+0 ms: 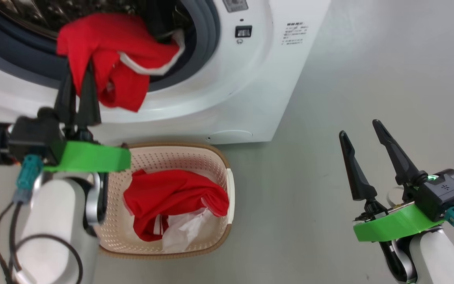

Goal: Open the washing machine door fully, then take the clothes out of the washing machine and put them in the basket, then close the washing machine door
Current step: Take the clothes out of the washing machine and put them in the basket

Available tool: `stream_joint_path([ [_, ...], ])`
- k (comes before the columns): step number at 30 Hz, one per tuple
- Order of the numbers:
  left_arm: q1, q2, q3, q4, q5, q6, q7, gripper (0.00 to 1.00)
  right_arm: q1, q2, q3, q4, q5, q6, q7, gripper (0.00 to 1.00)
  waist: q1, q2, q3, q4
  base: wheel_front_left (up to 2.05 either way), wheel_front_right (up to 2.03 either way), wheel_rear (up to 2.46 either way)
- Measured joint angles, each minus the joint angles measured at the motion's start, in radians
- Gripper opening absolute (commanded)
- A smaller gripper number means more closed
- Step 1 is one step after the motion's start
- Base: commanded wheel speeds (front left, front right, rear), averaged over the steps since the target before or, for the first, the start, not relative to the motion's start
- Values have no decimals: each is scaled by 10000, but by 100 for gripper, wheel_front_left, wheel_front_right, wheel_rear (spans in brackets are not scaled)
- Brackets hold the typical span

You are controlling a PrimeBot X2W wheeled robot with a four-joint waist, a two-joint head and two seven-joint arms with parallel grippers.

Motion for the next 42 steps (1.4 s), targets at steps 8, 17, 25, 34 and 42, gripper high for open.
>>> stream_joint_path([
  [8,1313,-244,54,-848,21,0,0,0,426,71,33,134,-4,0,0,100,0,0,-734,137,0,0,0],
  [17,2565,-305,15,-1983,23,36,0,0,632,90,23,167,-4,0,0,100,0,0,-1341,177,0,0,0],
  [25,3344,-516,-270,-2234,-134,142,0,0,802,123,23,140,-59,0,0,100,0,0,-1438,223,0,0,0],
  [34,3397,-552,-506,-915,-148,222,0,0,765,96,48,69,-73,0,0,100,0,0,-955,173,0,0,0],
  [42,2803,-587,-522,1386,-658,153,2,0,527,75,61,-12,-73,0,0,100,0,0,-437,-37,0,0,0],
])
